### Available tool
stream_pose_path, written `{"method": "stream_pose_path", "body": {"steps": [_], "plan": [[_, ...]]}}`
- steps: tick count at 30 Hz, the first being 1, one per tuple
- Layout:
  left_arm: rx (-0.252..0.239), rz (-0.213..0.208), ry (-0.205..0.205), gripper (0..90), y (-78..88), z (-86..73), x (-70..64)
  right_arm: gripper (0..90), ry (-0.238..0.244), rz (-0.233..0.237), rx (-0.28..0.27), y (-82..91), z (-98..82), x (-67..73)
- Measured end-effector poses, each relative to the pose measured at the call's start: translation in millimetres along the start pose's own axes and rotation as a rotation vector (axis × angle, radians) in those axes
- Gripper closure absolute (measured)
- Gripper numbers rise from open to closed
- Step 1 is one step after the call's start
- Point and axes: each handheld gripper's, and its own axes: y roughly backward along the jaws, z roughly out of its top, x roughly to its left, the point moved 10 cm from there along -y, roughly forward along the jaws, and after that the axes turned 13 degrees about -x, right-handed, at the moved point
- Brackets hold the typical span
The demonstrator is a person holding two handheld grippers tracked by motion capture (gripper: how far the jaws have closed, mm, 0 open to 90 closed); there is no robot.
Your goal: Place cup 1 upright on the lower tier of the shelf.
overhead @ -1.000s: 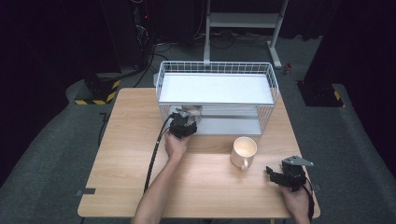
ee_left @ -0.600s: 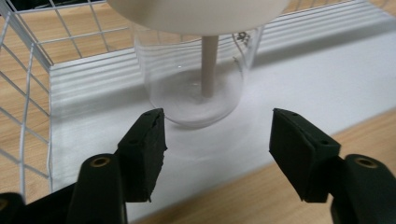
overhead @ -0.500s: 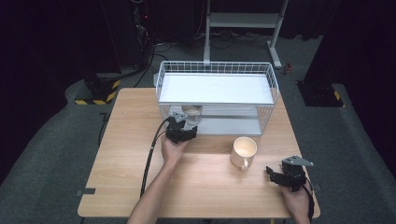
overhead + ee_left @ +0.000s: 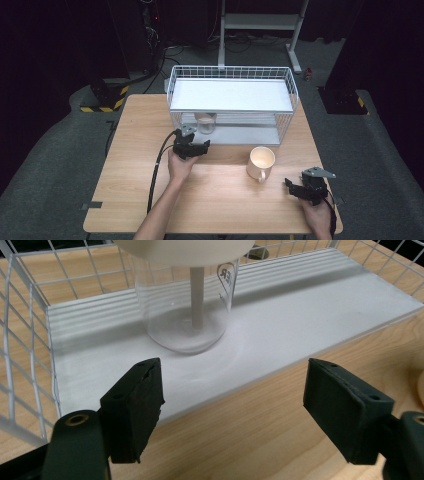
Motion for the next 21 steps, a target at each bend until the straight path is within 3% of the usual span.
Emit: {"method": "stream_pose_path", "body": {"steps": [12, 15, 21], "plan": [[0.002, -0.035, 0.01, 22.5, 21.9, -5.8, -2.2, 27.1, 0.0, 0.0, 0.0, 0.0, 0.0, 0.0], [0.01, -0.032, -0.004, 21.8, 26.3, -5.6, -2.9, 27.1, 0.0, 0.0, 0.0, 0.0, 0.0, 0.0], [-0.01, -0.04, 0.003, 22.1, 35.8, -3.7, -6.5, 27.1, 0.0, 0.0, 0.0, 0.0, 0.0, 0.0]]}}
